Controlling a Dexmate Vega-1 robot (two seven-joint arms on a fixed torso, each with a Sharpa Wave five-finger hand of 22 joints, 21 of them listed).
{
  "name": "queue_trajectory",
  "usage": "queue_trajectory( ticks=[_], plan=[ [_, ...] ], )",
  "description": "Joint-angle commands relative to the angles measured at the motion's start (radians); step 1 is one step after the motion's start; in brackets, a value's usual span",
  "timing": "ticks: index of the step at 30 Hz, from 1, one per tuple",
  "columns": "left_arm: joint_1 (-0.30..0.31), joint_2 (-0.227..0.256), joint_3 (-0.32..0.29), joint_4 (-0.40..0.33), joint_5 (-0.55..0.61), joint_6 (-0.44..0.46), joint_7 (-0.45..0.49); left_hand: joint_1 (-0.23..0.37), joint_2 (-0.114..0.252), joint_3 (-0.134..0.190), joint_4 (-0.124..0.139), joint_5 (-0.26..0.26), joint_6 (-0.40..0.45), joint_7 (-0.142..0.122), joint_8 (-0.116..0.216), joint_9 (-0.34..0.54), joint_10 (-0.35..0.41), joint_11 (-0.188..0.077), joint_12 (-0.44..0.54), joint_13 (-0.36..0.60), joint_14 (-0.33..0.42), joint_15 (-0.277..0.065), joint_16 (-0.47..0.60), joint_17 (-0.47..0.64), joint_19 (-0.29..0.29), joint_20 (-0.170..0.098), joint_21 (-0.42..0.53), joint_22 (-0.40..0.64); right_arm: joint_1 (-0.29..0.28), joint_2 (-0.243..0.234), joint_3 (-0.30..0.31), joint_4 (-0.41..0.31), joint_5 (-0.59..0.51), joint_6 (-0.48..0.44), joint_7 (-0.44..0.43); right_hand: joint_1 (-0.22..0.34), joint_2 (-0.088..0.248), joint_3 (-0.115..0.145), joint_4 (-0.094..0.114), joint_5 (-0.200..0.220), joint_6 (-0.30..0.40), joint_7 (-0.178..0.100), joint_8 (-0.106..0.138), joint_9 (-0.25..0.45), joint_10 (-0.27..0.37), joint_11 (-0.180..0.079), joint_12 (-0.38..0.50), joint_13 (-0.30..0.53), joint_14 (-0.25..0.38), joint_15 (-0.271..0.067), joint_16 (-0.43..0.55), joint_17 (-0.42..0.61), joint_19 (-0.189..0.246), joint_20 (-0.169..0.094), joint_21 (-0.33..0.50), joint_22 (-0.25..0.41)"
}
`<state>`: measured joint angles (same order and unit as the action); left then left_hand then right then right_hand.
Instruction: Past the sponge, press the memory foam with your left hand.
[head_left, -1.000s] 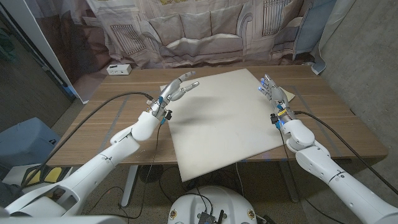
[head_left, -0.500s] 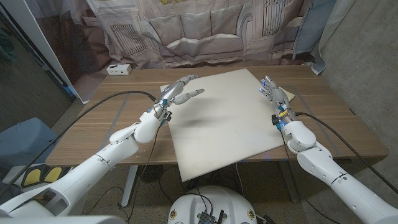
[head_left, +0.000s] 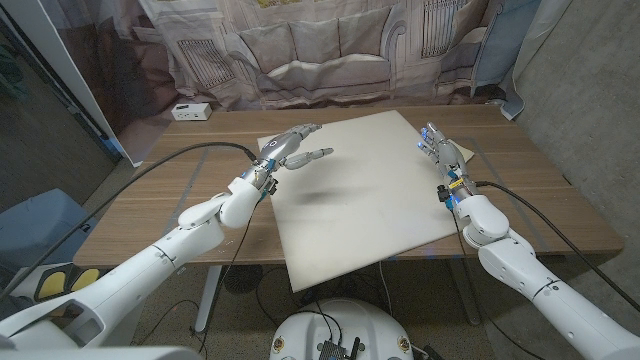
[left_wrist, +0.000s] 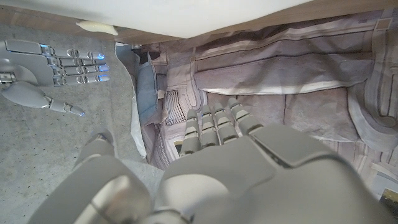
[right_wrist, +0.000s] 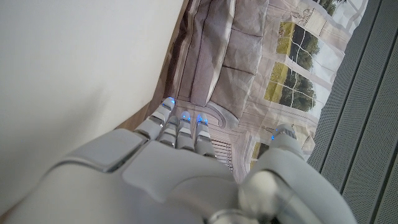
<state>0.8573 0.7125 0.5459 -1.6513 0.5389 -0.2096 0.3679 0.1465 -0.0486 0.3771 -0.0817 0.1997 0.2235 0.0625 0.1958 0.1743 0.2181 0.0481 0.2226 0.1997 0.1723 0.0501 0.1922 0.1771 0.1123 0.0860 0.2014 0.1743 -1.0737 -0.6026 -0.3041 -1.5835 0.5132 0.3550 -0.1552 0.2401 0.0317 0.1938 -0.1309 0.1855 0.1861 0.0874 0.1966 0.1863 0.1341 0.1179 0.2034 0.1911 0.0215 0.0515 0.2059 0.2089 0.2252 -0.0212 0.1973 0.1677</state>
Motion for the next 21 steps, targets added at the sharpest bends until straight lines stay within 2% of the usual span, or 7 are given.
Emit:
queue_trajectory(
  ticks=[1, 12, 21],
  plan=[
    [-0.038, 0.022, 0.051, -0.039, 0.016, 0.063, -0.051, 0.013, 0.002, 0.004, -0.006, -0.004, 0.011, 0.003, 0.001, 0.005, 0.004, 0.009, 0.001, 0.003, 0.003, 0.012, -0.001, 0.002, 0.004, -0.013, 0.004, 0.004, -0.004, 0.003, 0.006, 0.009, 0.009, 0.017, 0.009, 0.009, 0.001, 0.002, -0.006, 0.001, 0.009, -0.005, 0.009, 0.002, 0.009, -0.005, 0.006, 0.002, -0.002, -0.002, 0.004, 0.002, 0.007, -0.006, -0.003, 0.003],
    [-0.074, 0.018, 0.094, -0.034, 0.031, 0.122, -0.120, 0.013, 0.005, 0.004, -0.006, -0.004, 0.013, 0.004, 0.000, 0.006, 0.006, 0.007, 0.001, 0.003, 0.005, 0.006, -0.001, 0.002, 0.009, -0.005, 0.005, 0.004, 0.002, -0.004, 0.008, 0.008, 0.024, 0.001, 0.022, 0.010, 0.002, 0.002, -0.006, 0.000, 0.012, -0.007, 0.009, 0.002, 0.009, -0.002, 0.005, 0.002, -0.002, 0.002, 0.004, 0.002, 0.006, -0.005, -0.003, 0.003],
    [-0.094, 0.019, 0.125, -0.027, 0.074, 0.146, -0.123, 0.014, 0.009, 0.004, -0.007, -0.004, 0.025, -0.001, 0.002, 0.006, 0.018, 0.005, 0.005, 0.003, 0.016, 0.000, 0.002, 0.002, 0.017, -0.006, 0.006, 0.005, 0.008, -0.005, 0.005, 0.015, 0.022, 0.004, 0.028, 0.009, 0.004, 0.002, -0.005, 0.000, 0.012, -0.008, 0.008, 0.002, 0.007, -0.001, 0.003, 0.002, -0.001, 0.004, 0.004, 0.002, 0.006, -0.003, -0.004, 0.003]
  ],
)
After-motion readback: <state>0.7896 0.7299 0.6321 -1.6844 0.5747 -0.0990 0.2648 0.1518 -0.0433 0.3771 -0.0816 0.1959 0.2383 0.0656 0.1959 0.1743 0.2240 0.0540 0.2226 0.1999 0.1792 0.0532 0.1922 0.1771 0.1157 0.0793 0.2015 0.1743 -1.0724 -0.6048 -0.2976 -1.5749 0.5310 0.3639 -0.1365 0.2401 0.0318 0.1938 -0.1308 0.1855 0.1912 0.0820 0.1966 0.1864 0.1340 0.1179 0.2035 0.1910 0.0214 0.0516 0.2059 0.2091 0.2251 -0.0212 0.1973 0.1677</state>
